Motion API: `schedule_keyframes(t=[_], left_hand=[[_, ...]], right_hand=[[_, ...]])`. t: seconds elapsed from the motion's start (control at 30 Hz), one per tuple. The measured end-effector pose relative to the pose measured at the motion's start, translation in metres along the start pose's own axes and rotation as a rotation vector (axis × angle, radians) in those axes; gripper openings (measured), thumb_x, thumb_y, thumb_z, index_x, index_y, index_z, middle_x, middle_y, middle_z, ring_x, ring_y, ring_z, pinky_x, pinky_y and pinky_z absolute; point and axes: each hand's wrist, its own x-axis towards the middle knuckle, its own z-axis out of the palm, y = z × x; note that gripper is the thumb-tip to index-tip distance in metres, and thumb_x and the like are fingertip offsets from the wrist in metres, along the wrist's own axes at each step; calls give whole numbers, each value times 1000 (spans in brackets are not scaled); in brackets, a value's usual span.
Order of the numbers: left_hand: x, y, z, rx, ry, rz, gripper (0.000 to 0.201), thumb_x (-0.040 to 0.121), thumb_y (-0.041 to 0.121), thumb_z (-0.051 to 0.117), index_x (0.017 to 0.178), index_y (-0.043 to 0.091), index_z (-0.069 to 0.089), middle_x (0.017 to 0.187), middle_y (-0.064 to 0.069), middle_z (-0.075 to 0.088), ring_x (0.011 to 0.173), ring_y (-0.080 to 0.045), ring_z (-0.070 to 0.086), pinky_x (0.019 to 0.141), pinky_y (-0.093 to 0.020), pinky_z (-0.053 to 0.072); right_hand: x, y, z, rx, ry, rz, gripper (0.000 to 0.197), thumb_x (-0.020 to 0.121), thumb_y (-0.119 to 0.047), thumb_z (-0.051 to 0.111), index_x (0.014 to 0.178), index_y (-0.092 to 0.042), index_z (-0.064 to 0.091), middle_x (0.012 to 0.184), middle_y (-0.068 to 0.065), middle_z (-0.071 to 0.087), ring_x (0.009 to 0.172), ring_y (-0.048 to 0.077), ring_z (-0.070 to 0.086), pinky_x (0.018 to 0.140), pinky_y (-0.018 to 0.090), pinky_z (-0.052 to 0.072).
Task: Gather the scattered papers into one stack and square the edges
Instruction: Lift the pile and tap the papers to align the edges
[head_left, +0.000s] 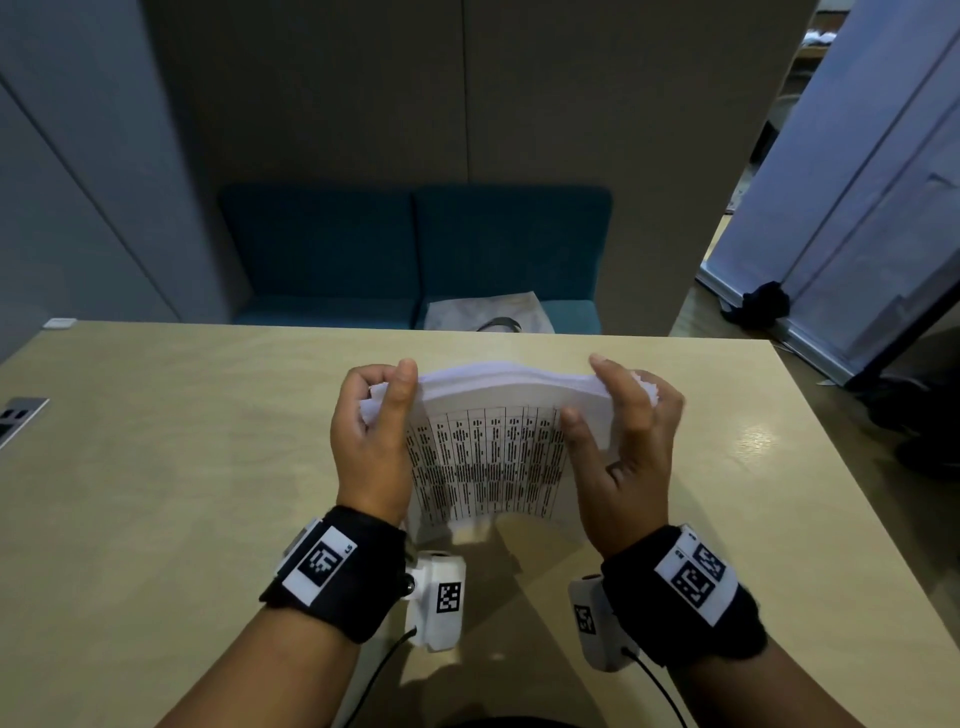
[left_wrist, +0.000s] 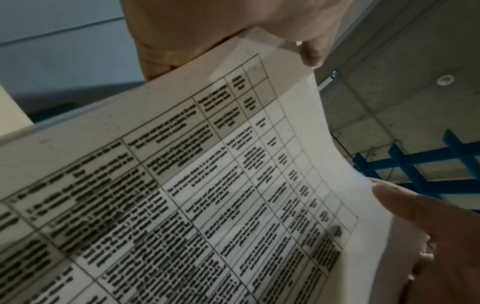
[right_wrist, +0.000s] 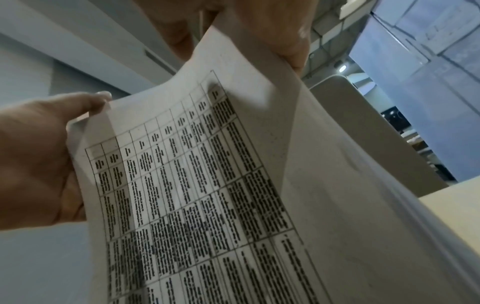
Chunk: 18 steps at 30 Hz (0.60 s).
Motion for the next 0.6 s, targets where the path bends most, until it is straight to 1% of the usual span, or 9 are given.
schedule_keyframes(t=[0.13, 0.23, 0.27, 0.33, 0.37, 0.43, 0.5, 0.57, 0.6], left_hand=[[3, 3, 3, -24, 31, 19, 46, 77, 61, 54, 80, 15, 55, 72, 4, 52, 66, -10, 52, 56, -21, 41], [2, 5, 4, -32, -21, 79, 46, 83, 56, 50, 85, 11, 57, 81, -4, 53, 74, -18, 53, 60, -28, 41], [1, 6, 4, -27, -47, 86, 45, 82, 57, 52, 87, 12, 56, 82, -4, 54, 74, -18, 54, 61, -28, 42], [0, 4, 3, -17, -76, 64, 49, 77, 60, 59, 89, 13, 57, 81, 3, 58, 70, -7, 57, 58, -21, 45], [0, 3, 2, -28, -95, 48, 52, 73, 63, 63, 90, 14, 57, 81, 6, 59, 67, -2, 58, 57, -17, 46], [-1, -1, -1, -52, -136, 30, 65, 64, 72, 72, 92, 15, 57, 86, 4, 62, 69, 0, 62, 57, -16, 48], [-2, -3, -3, -67, -150, 30, 77, 58, 77, 72, 95, 11, 56, 83, 7, 64, 69, 0, 63, 56, -15, 49], [-4, -3, -2, -89, -142, 20, 78, 58, 76, 71, 95, 9, 55, 75, 10, 66, 66, 1, 63, 53, -15, 49], [-5, -2, -1, -96, -134, 18, 73, 60, 73, 73, 93, 11, 55, 75, 10, 65, 65, -1, 63, 53, -17, 49]], right_hand=[[3, -1, -1, 58, -11, 69, 49, 85, -48, 56, 130, -45, 39, 122, -1, 33, 113, -6, 41, 88, 7, 42], [0, 1, -1, 53, -53, -7, 52, 83, -45, 62, 131, -38, 44, 121, 1, 31, 119, -1, 37, 95, 18, 44], [-1, 4, -1, 42, -41, 4, 53, 83, -44, 64, 131, -38, 44, 122, 0, 30, 119, -5, 34, 97, 16, 42], [0, 6, -2, 62, 11, 84, 56, 82, -43, 64, 132, -43, 38, 120, -4, 30, 114, -16, 33, 93, 4, 36], [0, 5, -3, 69, 21, 96, 57, 83, -45, 62, 133, -43, 36, 119, -5, 30, 112, -16, 35, 90, 1, 35], [1, 5, -3, 79, -3, 52, 54, 83, -45, 60, 132, -38, 38, 118, -2, 32, 110, -14, 37, 88, 1, 37], [3, 6, -3, 73, 7, 61, 49, 83, -47, 59, 128, -39, 42, 121, 1, 32, 111, -14, 36, 88, 2, 37], [6, 2, -5, 88, 31, 125, 44, 81, -52, 57, 122, -45, 43, 122, -2, 32, 112, -10, 38, 89, 9, 42], [6, 0, -5, 86, 23, 94, 42, 82, -53, 58, 121, -44, 46, 123, -2, 31, 114, -7, 38, 90, 12, 44]])
